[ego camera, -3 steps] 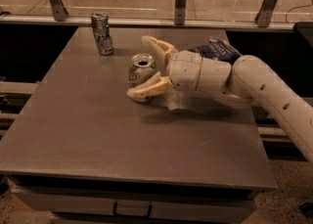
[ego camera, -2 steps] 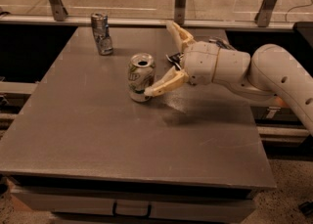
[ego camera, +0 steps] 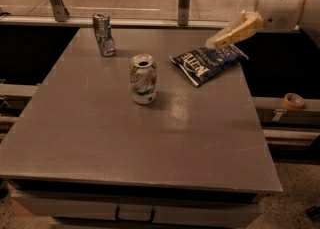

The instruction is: Place 7up can upright

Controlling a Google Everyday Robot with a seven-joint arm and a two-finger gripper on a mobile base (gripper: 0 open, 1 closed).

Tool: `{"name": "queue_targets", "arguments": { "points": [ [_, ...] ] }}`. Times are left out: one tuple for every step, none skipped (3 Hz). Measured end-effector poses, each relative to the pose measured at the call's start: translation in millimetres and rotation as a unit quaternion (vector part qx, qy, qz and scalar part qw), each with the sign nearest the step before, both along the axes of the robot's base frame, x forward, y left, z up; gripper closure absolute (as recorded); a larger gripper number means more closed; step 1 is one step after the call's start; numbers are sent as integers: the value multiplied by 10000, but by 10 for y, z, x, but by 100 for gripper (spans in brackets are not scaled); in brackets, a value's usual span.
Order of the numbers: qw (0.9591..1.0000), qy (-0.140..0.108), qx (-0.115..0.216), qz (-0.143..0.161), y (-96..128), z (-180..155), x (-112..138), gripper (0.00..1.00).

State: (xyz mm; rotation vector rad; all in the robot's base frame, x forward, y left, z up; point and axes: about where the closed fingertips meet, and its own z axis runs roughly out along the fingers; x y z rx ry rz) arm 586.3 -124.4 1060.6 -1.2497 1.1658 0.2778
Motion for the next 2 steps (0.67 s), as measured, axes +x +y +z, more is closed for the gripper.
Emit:
{"name": "queue_targets", "arguments": {
  "points": [
    [9991,-300,62,-287,-307,358,34,0],
    [9991,-303,68,-272,-290,361,32,0]
  ]
}}
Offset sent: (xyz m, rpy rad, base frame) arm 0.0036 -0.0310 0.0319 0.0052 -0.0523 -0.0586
